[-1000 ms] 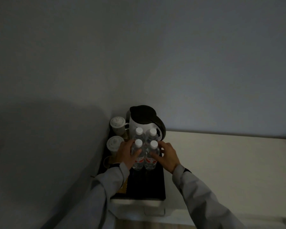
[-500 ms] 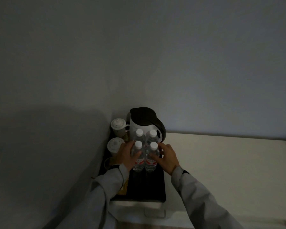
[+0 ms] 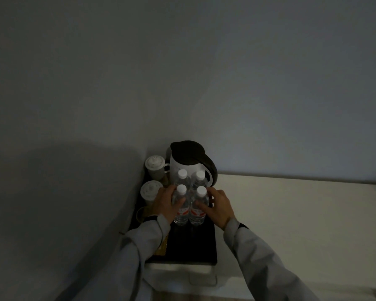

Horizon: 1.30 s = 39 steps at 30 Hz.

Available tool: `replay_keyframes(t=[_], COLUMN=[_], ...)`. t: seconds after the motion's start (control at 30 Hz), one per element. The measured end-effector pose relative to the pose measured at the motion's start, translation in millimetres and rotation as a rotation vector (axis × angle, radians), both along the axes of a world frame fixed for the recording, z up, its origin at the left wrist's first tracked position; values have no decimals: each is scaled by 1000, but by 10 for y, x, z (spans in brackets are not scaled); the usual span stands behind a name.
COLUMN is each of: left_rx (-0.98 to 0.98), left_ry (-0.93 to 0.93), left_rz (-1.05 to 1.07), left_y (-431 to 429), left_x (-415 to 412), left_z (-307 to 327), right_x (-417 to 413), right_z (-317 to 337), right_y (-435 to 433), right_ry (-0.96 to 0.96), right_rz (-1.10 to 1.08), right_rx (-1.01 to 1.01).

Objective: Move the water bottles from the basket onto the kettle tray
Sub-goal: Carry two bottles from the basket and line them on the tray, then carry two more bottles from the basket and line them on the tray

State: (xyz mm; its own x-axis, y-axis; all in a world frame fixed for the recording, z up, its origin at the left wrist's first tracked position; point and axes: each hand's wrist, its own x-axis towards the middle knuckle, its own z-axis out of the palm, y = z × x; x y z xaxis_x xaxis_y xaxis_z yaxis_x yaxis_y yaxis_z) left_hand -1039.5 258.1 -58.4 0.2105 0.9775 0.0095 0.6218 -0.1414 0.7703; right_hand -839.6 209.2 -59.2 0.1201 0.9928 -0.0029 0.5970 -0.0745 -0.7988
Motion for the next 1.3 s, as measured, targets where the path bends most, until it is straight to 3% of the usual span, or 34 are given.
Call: replay_keyframes(t=[0.5,0.6,0.77,0.93,1.3], left_rx=[0,115,508,622,752], left_ry=[3,71,245,386,279], left_rz=[-91,-135,-219,-320,-485], left_y=[-27,-20,35,-33,-828], left_x=[-16,3,154,511,2082], left_z=[336,592,1127,1580,2131], right_x=[52,139,404,786,2225], right_z=[287,507,1002,1513,2163], right_y=[-22,-75,-281,-662,-1777], right_ry=[-17,-53,-219,-389,-498], right_rz=[-6,-28,-59,-160,-345], right_rx=[10,56,188,346,429])
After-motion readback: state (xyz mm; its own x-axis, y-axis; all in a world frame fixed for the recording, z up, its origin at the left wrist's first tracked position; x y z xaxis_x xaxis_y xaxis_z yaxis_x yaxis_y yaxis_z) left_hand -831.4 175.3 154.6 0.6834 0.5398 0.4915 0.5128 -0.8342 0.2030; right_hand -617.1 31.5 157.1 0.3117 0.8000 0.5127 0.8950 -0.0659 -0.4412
